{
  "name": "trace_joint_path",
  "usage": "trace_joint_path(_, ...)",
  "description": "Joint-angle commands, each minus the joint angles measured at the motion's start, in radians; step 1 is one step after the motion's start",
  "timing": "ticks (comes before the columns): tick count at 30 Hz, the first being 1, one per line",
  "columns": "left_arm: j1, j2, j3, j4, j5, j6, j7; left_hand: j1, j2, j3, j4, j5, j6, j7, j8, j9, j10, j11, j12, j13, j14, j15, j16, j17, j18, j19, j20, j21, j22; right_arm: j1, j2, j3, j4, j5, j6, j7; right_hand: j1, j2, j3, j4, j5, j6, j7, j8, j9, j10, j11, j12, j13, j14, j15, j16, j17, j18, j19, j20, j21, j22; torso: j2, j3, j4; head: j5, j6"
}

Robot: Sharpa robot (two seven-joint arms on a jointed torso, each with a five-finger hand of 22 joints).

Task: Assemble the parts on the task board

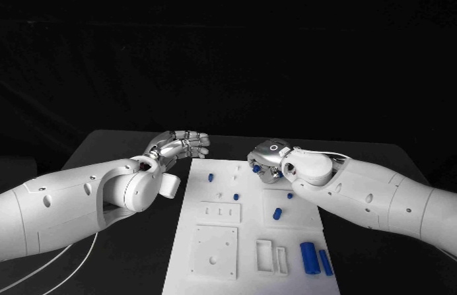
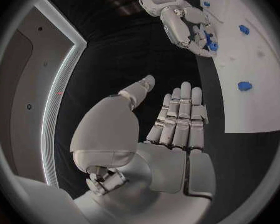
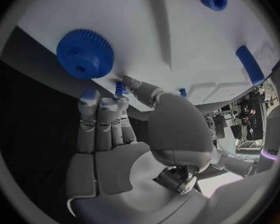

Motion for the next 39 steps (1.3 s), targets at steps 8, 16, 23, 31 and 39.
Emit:
trace_joint_path(8,0.002,0.001,0.001,0.001,-0.004,0.015,0.003,-0.011,0.003,0.001,-0.009,0.004,0.008,0.010,-0.007,-0.001,0.007,0.000,-0.005,-0.001,0.003,0.005,-0.004,0.002,0.017,-0.003,0.001,0.003,0.020,0.000,-0.004,-0.001,-0.001,-0.022,-0.018,0.004,-0.012,-0.001,-0.003,0.016,-0.002,0.108,0.016,0.011,0.005,-0.058,-0.002,0.011,-0.008,0.002,-0.001,0.005,0.005,0.030,-0.007,-0.002,0.010,0.019,0.000,0.0002,-0.0004,0.000,-0.001)
trace_joint_path(16,0.002,0.001,0.001,0.001,-0.004,0.014,0.003,-0.011,0.003,0.001,-0.009,0.004,0.008,0.011,-0.007,-0.001,0.007,0.000,-0.005,-0.001,0.003,0.005,-0.005,0.002,0.017,-0.003,0.001,0.004,0.020,0.000,-0.005,-0.001,0.004,-0.021,-0.072,0.015,-0.017,0.001,-0.003,0.033,-0.002,0.136,0.006,0.023,0.013,-0.054,-0.011,0.014,-0.021,0.003,-0.009,0.003,0.010,0.030,-0.007,-0.004,0.014,0.017,0.000,0.0004,0.0000,0.000,0.000)
trace_joint_path(23,0.002,0.000,0.001,0.002,-0.004,0.014,0.003,-0.011,0.003,0.002,-0.010,0.004,0.008,0.011,-0.007,-0.002,0.007,0.000,-0.006,-0.001,0.003,0.005,-0.005,0.002,0.017,-0.003,0.001,0.004,0.020,0.000,-0.009,-0.001,0.010,-0.012,-0.113,0.017,-0.017,0.003,-0.001,0.039,-0.002,0.149,0.000,0.030,0.020,-0.048,-0.017,0.016,-0.030,0.004,-0.015,0.001,0.013,0.030,-0.006,-0.006,0.015,0.016,0.000,0.0003,-0.0007,0.000,0.001)
trace_joint_path(31,0.002,-0.002,0.001,0.004,-0.004,0.014,0.001,-0.011,0.003,0.002,-0.011,0.004,0.008,0.012,-0.007,-0.002,0.007,0.001,-0.006,-0.001,0.003,0.005,-0.005,0.002,0.017,-0.003,0.001,0.004,0.020,0.000,-0.013,-0.001,0.009,0.000,-0.060,0.004,-0.014,0.006,0.000,0.040,-0.002,0.157,-0.003,0.034,0.025,-0.041,-0.020,0.018,-0.036,0.004,-0.018,0.000,0.015,0.030,-0.005,-0.007,0.016,0.015,0.000,0.0004,-0.0010,0.001,0.002)
trace_joint_path(39,0.002,-0.004,0.001,0.005,-0.004,0.015,-0.001,-0.012,0.002,0.002,-0.012,0.004,0.008,0.012,-0.007,-0.002,0.007,0.001,-0.006,-0.001,0.003,0.005,-0.006,0.002,0.017,-0.004,0.001,0.004,0.020,0.000,-0.020,-0.001,0.007,0.006,-0.024,0.001,-0.026,-0.002,-0.023,0.038,-0.002,0.154,-0.004,0.032,0.028,-0.042,-0.021,0.016,-0.043,0.002,-0.019,-0.003,0.017,0.030,-0.008,-0.007,0.016,0.015,0.000,0.0008,-0.0016,0.000,0.000)
